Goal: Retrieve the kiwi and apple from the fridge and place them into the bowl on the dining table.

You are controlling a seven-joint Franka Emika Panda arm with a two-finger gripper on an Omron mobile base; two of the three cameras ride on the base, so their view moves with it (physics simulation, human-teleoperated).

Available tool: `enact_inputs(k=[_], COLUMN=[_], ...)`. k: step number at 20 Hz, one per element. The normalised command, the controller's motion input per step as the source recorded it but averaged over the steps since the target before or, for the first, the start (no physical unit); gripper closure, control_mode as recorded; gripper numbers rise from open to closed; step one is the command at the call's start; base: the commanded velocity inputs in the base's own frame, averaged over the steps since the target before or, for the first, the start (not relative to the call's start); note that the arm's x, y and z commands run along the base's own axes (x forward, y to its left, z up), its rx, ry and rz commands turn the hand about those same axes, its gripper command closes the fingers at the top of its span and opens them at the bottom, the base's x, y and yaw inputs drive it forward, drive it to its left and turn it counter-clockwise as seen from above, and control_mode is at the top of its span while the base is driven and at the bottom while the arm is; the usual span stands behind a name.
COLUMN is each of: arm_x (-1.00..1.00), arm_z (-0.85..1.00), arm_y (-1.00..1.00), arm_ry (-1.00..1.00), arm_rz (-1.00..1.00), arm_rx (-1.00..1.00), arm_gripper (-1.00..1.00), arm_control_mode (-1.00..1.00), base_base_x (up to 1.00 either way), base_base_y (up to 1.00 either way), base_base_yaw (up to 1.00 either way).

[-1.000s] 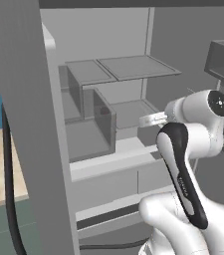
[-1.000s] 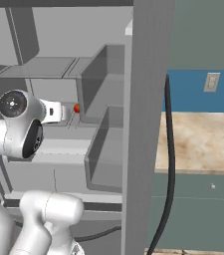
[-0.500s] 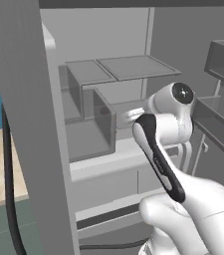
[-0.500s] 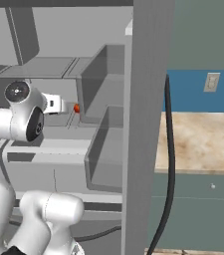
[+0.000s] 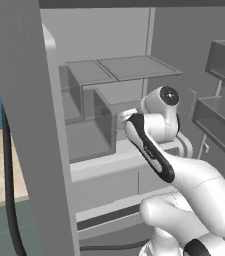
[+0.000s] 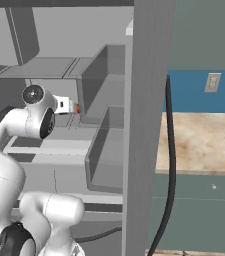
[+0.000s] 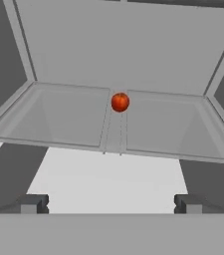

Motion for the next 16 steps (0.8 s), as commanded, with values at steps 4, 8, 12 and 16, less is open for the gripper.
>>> enact_inputs(k=[4, 8, 12, 16], arm_x=[0.56, 0.53, 0.42, 0.37], arm_z=[-0.14, -0.14, -0.19, -0.25], arm_y=[0.02, 0.04, 0.05, 0.12], arm_ry=[0.0, 0.01, 0.05, 0.08], arm_rz=[0.0, 0.0, -0.01, -0.03], arm_rx=[0.0, 0.0, 0.0, 0.0], arm_gripper=[-1.0, -1.0, -1.0, -1.0], arm_control_mode=[-1.0, -1.0, -1.0, -1.0], base_base_x=[0.0, 0.0, 0.0, 0.0], base_base_y=[0.0, 0.0, 0.0, 0.0], base_base_yaw=[0.0, 0.0, 0.0, 0.0])
